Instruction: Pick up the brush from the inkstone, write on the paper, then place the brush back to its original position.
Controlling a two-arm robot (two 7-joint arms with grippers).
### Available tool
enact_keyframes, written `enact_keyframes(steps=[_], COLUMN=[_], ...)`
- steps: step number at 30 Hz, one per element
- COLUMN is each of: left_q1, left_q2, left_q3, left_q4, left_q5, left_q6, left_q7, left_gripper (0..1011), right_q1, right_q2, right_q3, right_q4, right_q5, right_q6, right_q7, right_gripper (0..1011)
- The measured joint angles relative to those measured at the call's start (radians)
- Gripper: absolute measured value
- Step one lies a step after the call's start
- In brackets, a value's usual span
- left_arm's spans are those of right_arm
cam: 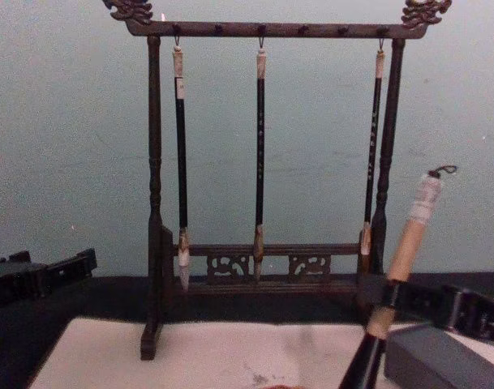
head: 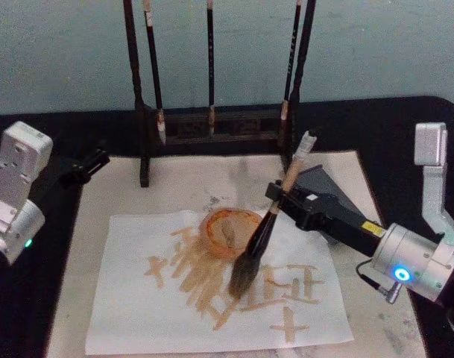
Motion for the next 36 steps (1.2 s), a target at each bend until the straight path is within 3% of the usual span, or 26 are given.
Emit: enact_keyframes(steps=[9,23,30,36], left_q1=[0.000,0.000,0.000,0.000], left_q2=[0.000,0.000,0.000,0.000], left_q3=[0.000,0.000,0.000,0.000], left_q4=[0.000,0.000,0.000,0.000], left_q5=[0.000,0.000,0.000,0.000], left_q6=[0.000,0.000,0.000,0.000], left_q7=[0.000,0.000,0.000,0.000], left_gripper=[1002,1002,1002,1002], right_q1=[-0.022,-0.007,0.027,0.067], right_q2=[0.017,0.011,-0.016,-0.054], right_q3=[0.034,0.032,0.016,0.005], right_q4=[-0.012,-0.056,-0.047,0.001], right_q5=[0.011,0.020,0.023,0.028], right_q6=[-0.010,-0.004,0.001,0.002], right_q7=[-0.008,0.001,-0.002,-0.016], right_gripper=[190,190,190,190])
